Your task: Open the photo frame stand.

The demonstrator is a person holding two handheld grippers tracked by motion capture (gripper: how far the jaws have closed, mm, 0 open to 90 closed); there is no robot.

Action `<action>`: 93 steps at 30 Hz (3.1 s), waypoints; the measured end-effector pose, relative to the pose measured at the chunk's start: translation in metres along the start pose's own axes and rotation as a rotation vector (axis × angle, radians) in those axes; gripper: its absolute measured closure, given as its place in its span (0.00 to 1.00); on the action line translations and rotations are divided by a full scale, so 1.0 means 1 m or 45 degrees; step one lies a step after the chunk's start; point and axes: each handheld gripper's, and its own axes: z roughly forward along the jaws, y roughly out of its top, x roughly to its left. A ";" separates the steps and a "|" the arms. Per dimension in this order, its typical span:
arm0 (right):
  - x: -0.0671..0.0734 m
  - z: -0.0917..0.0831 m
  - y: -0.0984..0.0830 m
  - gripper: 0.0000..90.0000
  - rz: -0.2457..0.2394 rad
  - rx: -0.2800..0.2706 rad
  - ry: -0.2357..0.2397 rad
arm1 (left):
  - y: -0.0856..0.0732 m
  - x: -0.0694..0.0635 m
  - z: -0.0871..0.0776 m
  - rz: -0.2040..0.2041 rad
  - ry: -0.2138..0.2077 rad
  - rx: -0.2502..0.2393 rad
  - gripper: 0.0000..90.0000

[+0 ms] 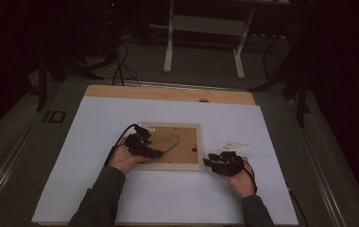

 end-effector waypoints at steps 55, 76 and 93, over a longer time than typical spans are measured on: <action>-0.009 0.025 0.032 0.57 0.122 -0.035 -0.041 | -0.010 -0.036 -0.014 0.226 0.233 -0.177 0.44; -0.026 0.033 0.042 0.50 0.234 -0.033 0.046 | -0.013 -0.042 -0.017 0.275 0.267 -0.216 0.44; -0.049 0.037 0.053 0.51 0.405 -0.045 0.190 | -0.014 -0.045 -0.020 0.330 0.270 -0.261 0.44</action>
